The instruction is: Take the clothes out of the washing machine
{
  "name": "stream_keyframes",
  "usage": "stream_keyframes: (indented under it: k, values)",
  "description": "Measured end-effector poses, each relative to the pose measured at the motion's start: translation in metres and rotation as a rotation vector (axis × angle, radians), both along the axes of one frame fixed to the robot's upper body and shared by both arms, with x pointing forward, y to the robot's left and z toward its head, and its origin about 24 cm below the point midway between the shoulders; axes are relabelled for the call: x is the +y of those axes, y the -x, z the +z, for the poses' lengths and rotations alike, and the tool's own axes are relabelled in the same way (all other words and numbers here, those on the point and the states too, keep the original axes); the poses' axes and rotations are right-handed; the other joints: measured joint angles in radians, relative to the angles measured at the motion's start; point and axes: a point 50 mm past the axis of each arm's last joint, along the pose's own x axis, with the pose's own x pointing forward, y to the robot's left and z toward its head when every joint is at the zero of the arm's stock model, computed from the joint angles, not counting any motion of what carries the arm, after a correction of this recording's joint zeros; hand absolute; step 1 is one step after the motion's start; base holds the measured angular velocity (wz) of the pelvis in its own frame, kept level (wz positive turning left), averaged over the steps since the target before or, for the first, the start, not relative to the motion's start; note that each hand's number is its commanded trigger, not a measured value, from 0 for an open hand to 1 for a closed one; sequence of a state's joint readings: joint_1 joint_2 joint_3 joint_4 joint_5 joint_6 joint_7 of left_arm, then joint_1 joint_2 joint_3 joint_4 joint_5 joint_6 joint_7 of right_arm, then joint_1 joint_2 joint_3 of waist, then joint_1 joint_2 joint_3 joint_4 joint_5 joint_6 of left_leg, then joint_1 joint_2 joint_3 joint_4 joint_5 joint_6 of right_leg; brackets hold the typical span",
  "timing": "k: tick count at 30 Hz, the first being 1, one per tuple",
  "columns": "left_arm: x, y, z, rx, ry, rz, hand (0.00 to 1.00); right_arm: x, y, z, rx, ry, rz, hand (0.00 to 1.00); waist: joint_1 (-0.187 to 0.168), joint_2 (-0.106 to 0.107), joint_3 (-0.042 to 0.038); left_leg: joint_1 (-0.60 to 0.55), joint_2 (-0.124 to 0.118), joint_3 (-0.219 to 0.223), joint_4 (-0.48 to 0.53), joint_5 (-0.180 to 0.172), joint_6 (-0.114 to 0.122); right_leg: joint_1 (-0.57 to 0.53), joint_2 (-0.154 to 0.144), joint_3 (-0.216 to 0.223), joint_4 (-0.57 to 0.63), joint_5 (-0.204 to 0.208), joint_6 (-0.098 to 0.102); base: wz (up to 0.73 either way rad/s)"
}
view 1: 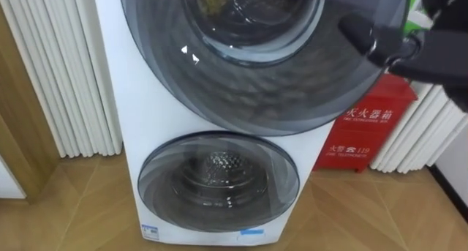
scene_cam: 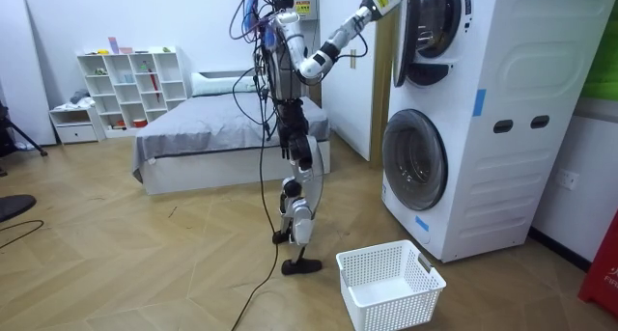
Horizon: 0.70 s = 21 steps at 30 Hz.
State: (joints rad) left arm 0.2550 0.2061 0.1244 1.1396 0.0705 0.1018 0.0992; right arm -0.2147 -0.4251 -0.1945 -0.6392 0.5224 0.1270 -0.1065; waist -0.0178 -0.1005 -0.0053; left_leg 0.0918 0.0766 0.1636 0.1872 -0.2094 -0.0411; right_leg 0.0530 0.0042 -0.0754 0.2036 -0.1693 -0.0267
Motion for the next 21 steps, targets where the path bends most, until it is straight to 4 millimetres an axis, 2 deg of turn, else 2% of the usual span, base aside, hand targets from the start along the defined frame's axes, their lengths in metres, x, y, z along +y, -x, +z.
stream_keyframes:
  k: [5, 13, 21]
  values:
    - [-0.001, 0.005, 0.000, 0.011, 0.002, 0.003, 0.00, 0.000, 0.001, 0.008, -0.034, -0.004, 0.017, 0.00, -0.016, 0.010, -0.0069, 0.001, 0.000, 0.000, 0.000, 0.000, 0.000, 0.001, 0.000, -0.001, 0.000, 0.000, 0.000, 0.00]
    - [-0.001, 0.003, 0.000, 0.001, 0.002, 0.003, 0.00, 0.002, 0.001, 0.006, -0.014, -0.009, 0.119, 0.00, -0.021, 0.010, -0.0044, 0.005, 0.001, 0.000, -0.002, 0.000, 0.000, -0.002, 0.000, 0.000, -0.002, 0.000, 0.000, 0.00]
    - [0.001, -0.002, 0.001, -0.033, -0.002, 0.021, 0.00, -0.001, 0.004, -0.018, 0.057, 0.034, 0.172, 0.00, -0.001, 0.006, -0.0012, 0.019, 0.003, 0.023, -0.011, 0.000, 0.000, 0.001, 0.005, 0.023, -0.001, 0.001, 0.000, -0.08]
